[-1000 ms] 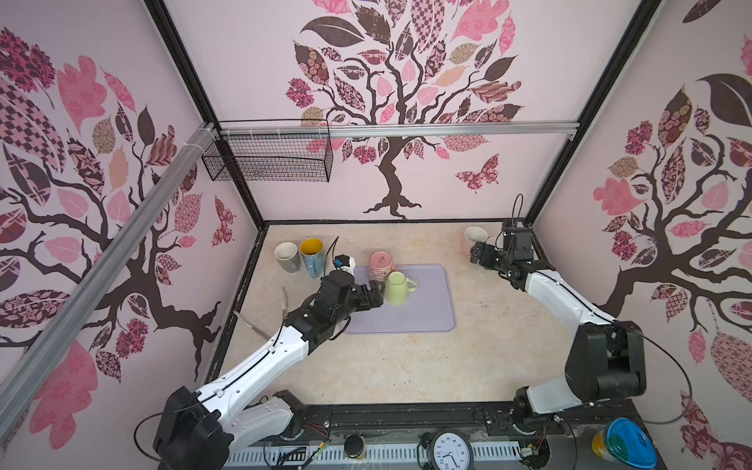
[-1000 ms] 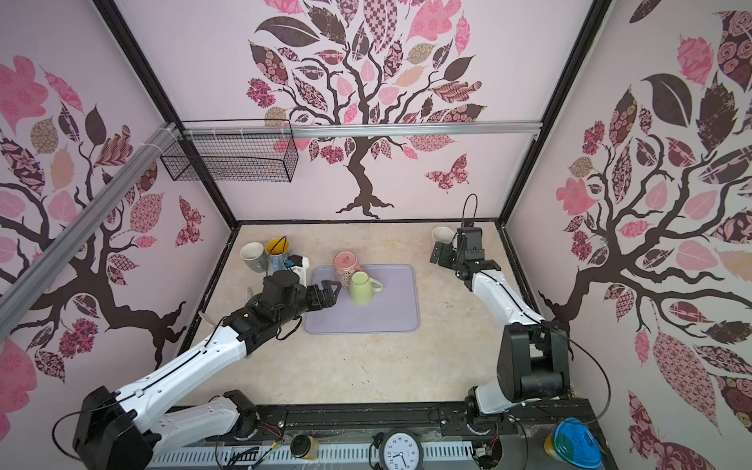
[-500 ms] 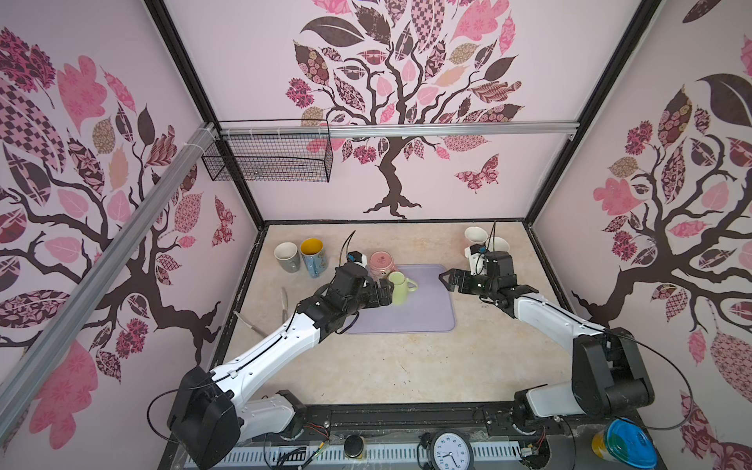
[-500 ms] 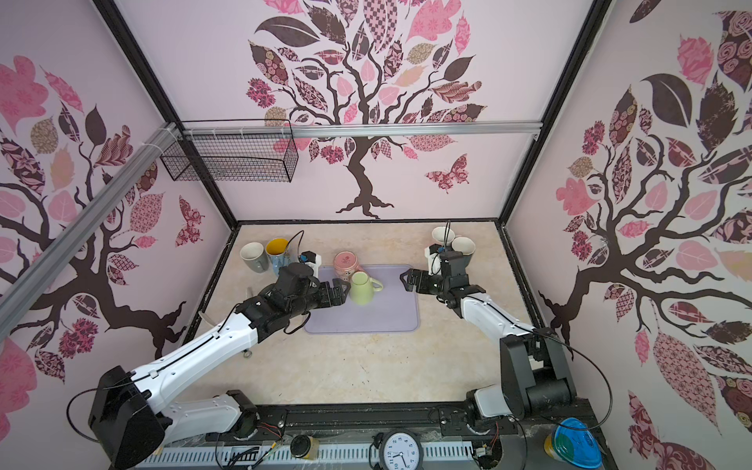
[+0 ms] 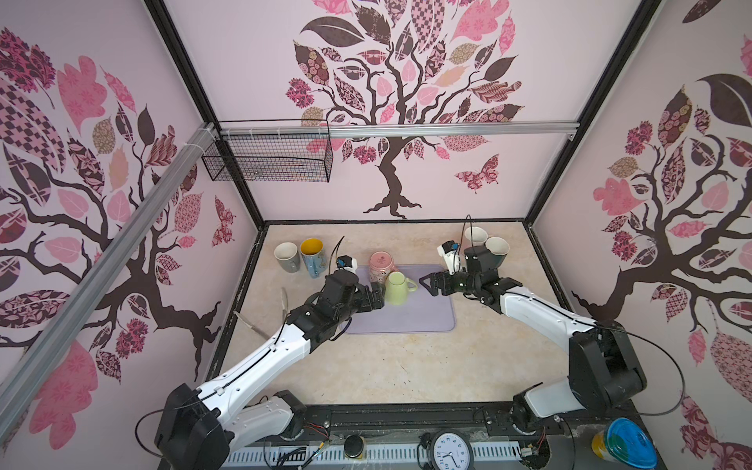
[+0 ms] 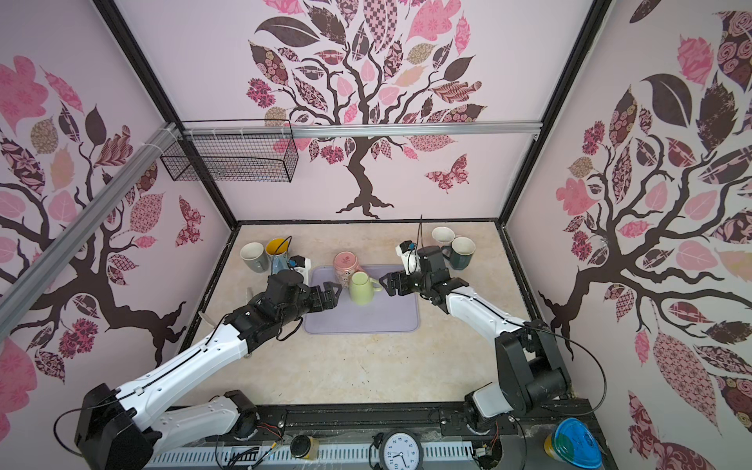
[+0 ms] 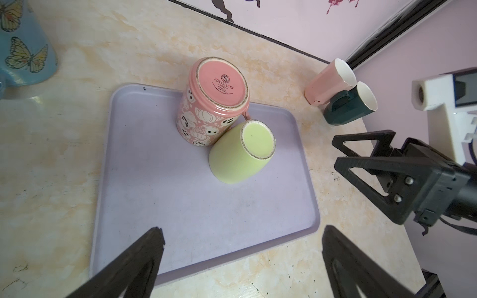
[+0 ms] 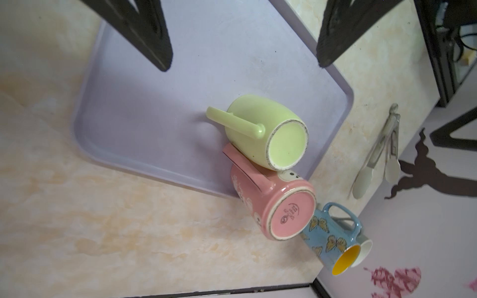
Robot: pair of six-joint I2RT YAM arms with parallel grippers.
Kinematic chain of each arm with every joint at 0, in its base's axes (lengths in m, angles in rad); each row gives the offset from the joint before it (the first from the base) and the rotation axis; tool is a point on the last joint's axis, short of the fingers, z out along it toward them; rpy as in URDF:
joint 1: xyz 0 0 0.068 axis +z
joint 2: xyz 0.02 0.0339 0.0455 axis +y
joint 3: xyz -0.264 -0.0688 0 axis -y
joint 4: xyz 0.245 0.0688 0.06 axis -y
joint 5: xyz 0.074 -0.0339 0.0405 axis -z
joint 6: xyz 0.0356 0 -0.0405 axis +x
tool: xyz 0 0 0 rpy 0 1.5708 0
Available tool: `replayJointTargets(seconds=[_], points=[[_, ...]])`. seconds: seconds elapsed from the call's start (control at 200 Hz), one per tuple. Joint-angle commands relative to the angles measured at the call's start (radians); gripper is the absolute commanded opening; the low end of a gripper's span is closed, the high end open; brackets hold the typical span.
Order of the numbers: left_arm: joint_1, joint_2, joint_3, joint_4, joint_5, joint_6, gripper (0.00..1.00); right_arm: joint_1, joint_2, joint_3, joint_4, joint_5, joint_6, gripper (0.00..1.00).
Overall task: Turn the mug right side up
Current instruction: Rotate the mug on the tray.
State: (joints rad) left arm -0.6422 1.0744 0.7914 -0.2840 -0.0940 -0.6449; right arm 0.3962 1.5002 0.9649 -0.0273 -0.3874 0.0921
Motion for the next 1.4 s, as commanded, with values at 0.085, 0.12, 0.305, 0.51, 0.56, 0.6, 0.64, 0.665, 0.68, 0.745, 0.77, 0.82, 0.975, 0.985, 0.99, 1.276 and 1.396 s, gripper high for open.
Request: replayJointTargets(seconds=[0.085,0.12,0.305,0.51,0.56,0.6,0.64,0.665,0.68,0.745,0.77,0.82,0.975,0.985,0.99,1.276,1.396], points=[[0.015,-0.093,-0.110,0.069,-0.016,-0.008,0.98,0.016,0.124,0.117,-0.157,0.075,-0.219,0.83],[0.020,-0.099,-0.118,0.066,-0.013,-0.008,0.98,0.016,0.139,0.129,-0.161,0.066,-0.244,0.83],[0.032,-0.113,-0.152,0.071,0.016,-0.017,0.98,0.019,0.213,0.161,-0.140,0.040,-0.324,0.84],[0.038,-0.104,-0.164,0.100,0.034,-0.015,0.98,0.022,0.289,0.223,-0.188,0.059,-0.333,0.82],[0.042,-0.097,-0.163,0.107,0.034,-0.009,0.98,0.025,0.293,0.218,-0.187,0.043,-0.347,0.81],[0.046,-0.091,-0.160,0.109,0.037,-0.007,0.98,0.027,0.297,0.216,-0.188,0.035,-0.362,0.80],[0.051,-0.087,-0.157,0.110,0.040,-0.003,0.98,0.032,0.301,0.215,-0.186,0.030,-0.377,0.79],[0.054,-0.084,-0.156,0.109,0.041,-0.001,0.98,0.033,0.302,0.215,-0.187,0.030,-0.385,0.79],[0.056,-0.083,-0.154,0.109,0.042,-0.001,0.98,0.034,0.304,0.216,-0.187,0.030,-0.390,0.79],[0.064,-0.081,-0.154,0.113,0.046,-0.002,0.98,0.039,0.309,0.218,-0.183,0.023,-0.407,0.79],[0.064,-0.080,-0.153,0.114,0.046,-0.002,0.98,0.039,0.311,0.219,-0.179,0.020,-0.412,0.79],[0.066,-0.082,-0.157,0.119,0.046,0.000,0.98,0.041,0.314,0.222,-0.172,0.020,-0.418,0.79],[0.068,-0.099,-0.173,0.152,0.059,0.051,0.98,0.047,0.329,0.243,-0.178,0.032,-0.435,0.79],[0.067,-0.101,-0.177,0.154,0.057,0.052,0.98,0.047,0.331,0.245,-0.178,0.033,-0.437,0.79],[0.068,-0.102,-0.179,0.155,0.056,0.053,0.98,0.048,0.331,0.245,-0.179,0.034,-0.438,0.79],[0.069,-0.117,-0.206,0.171,0.008,0.056,0.98,0.076,0.351,0.255,-0.171,0.048,-0.450,0.78],[0.071,-0.106,-0.212,0.179,-0.006,0.061,0.98,0.087,0.367,0.270,-0.179,0.052,-0.452,0.76]])
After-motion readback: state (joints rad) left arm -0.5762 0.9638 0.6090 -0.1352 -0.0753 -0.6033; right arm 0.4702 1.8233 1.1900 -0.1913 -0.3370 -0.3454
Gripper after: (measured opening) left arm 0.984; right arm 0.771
